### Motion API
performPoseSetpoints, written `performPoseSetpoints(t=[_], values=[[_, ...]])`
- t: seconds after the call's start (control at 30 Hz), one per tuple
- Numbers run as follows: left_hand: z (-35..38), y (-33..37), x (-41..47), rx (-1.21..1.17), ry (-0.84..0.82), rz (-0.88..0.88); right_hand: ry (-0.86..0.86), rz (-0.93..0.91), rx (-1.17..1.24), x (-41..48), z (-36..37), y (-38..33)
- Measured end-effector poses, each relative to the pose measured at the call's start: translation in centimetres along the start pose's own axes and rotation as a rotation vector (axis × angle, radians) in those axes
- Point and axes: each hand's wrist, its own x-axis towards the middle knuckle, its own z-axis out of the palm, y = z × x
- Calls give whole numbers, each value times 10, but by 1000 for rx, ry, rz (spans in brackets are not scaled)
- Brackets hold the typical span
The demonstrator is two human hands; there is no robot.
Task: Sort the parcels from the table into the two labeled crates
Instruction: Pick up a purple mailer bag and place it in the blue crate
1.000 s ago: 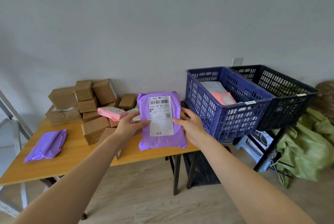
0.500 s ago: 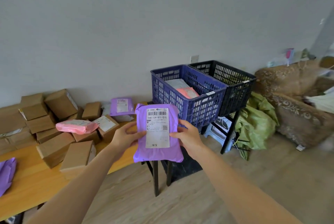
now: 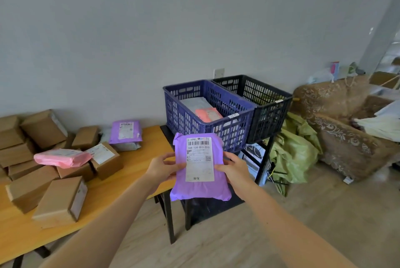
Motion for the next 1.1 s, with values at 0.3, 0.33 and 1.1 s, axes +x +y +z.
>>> performPoseSetpoints(t=[0.3,0.33,1.1], values=[[99,45,56,56,82,-4,-101,-86,-10,83,-98,-27],[111,49,62,48,93,-7,-130,-89,-16,92,-112,-30],[201,134,255,-10,318,70,-207,-160,-24,315,-183,-91]])
